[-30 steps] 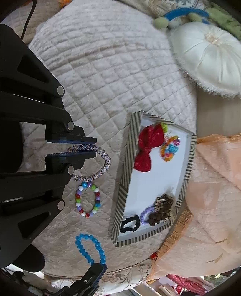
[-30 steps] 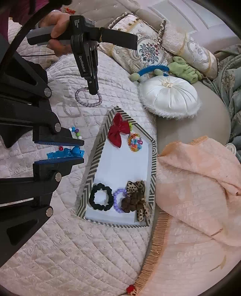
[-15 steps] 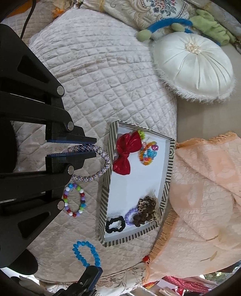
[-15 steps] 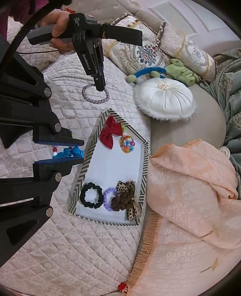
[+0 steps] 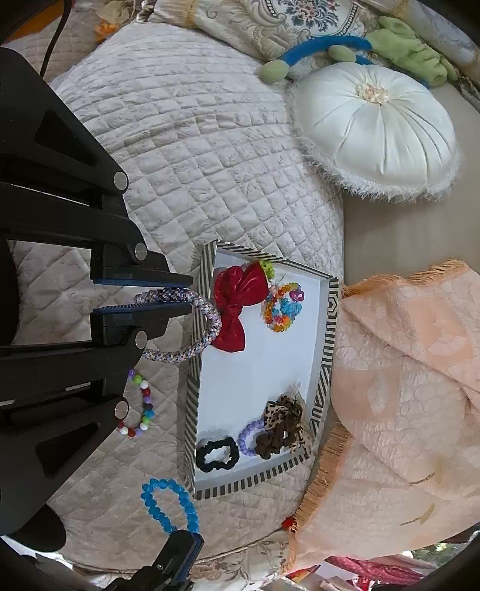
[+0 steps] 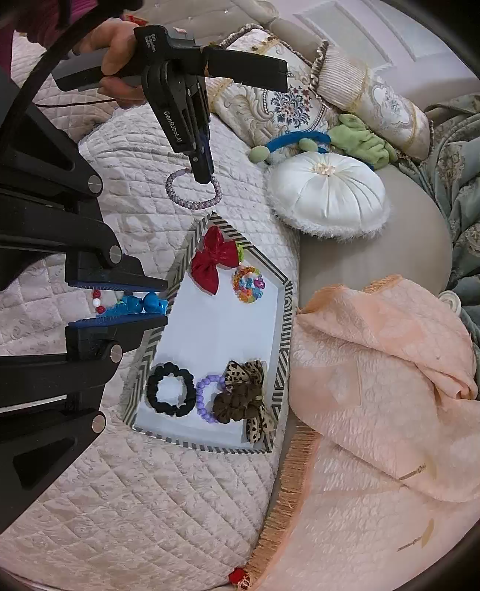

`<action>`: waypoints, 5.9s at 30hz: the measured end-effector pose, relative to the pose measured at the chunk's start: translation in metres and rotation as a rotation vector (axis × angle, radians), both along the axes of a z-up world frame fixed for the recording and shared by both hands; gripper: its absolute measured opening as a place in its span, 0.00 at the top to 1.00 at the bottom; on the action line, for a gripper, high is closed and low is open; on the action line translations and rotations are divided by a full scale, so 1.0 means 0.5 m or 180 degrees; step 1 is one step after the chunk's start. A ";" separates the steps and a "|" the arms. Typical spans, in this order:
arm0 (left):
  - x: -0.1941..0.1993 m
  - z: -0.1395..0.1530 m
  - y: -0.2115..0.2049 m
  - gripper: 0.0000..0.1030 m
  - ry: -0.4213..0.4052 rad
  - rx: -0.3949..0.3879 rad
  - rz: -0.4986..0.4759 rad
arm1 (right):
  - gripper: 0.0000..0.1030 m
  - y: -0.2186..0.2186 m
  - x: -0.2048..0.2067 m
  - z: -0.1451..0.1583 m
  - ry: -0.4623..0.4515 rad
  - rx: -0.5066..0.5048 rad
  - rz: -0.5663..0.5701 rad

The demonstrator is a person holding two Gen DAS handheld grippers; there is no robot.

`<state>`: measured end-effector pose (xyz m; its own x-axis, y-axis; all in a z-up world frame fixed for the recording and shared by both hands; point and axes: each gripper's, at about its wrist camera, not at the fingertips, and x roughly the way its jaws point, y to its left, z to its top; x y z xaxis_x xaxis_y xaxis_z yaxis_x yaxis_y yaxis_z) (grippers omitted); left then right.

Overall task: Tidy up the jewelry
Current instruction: 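Lift both bracelets and carry them over the striped tray, then lower both bracelets into the tray and open both tools, then move both open tools back to the multicolour bracelet and black velvet bow, then grasp the multicolour bead bracelet with the right tool while the left grasps the black velvet bow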

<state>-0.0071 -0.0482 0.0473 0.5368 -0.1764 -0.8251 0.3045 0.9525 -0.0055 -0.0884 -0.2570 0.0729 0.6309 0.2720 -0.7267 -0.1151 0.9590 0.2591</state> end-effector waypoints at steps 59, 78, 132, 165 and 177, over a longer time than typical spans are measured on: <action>0.429 -0.180 -0.219 0.70 0.0535 -0.0191 0.0208 | 0.69 -0.062 0.243 -0.180 0.0475 0.0143 -0.0206; 0.279 -0.103 -0.136 0.65 0.0311 -0.0007 0.0130 | 0.67 -0.015 0.197 -0.147 0.0454 0.0024 -0.0250; -0.061 -0.117 -0.017 0.50 0.0983 -0.0109 -0.0562 | 0.59 0.048 0.042 -0.218 0.0893 -0.0229 -0.0115; -0.129 -0.213 -0.139 0.38 0.1579 0.0315 -0.1753 | 0.66 -0.035 0.067 -0.250 0.0707 -0.0125 -0.0102; -0.191 -0.153 -0.145 0.91 0.1165 0.0232 -0.1976 | 0.90 -0.043 0.045 -0.212 0.0523 -0.0147 -0.0125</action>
<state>-0.1025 -0.1205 -0.0292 0.0426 -0.2968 -0.9540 0.7802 0.6063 -0.1538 -0.0662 -0.2784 -0.0333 0.5119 0.2135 -0.8321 -0.0371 0.9732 0.2269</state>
